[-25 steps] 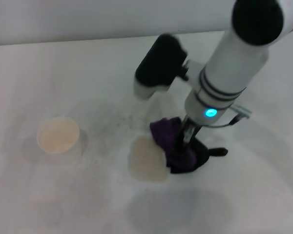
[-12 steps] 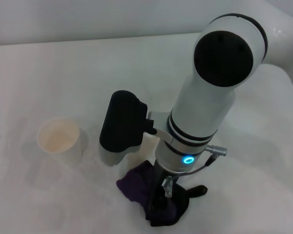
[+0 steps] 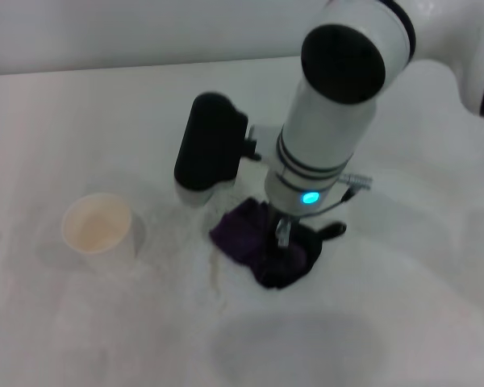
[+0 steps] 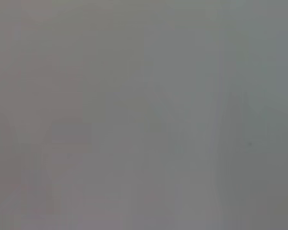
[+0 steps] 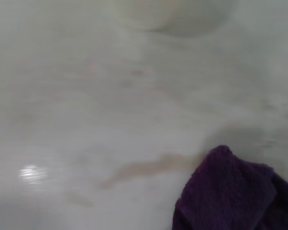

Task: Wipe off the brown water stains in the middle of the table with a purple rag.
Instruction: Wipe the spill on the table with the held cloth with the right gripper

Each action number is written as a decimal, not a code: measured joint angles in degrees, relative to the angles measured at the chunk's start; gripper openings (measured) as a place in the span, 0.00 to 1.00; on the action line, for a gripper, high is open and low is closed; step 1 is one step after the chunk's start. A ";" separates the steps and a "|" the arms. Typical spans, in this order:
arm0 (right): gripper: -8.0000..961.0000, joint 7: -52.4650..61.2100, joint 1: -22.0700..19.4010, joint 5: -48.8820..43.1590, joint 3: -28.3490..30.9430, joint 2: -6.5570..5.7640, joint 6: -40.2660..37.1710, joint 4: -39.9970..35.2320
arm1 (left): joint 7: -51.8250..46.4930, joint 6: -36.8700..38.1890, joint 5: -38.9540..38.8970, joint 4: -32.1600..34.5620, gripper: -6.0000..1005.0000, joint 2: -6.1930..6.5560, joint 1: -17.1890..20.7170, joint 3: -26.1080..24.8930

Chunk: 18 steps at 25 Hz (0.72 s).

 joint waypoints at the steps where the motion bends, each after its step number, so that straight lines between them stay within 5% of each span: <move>1: 0.10 0.04 0.38 -0.88 0.73 0.00 -0.31 0.89 | 0.05 0.02 0.00 -0.02 0.88 0.00 0.01 0.04; 7: 0.11 0.21 0.82 -3.29 3.90 -0.03 -0.88 1.31 | 0.07 0.06 -0.02 -0.06 0.88 0.00 0.00 0.14; 18: 0.12 -4.60 0.32 15.27 -8.96 0.00 1.02 -6.03 | 0.11 0.06 -0.16 -0.06 0.88 0.00 -0.03 0.13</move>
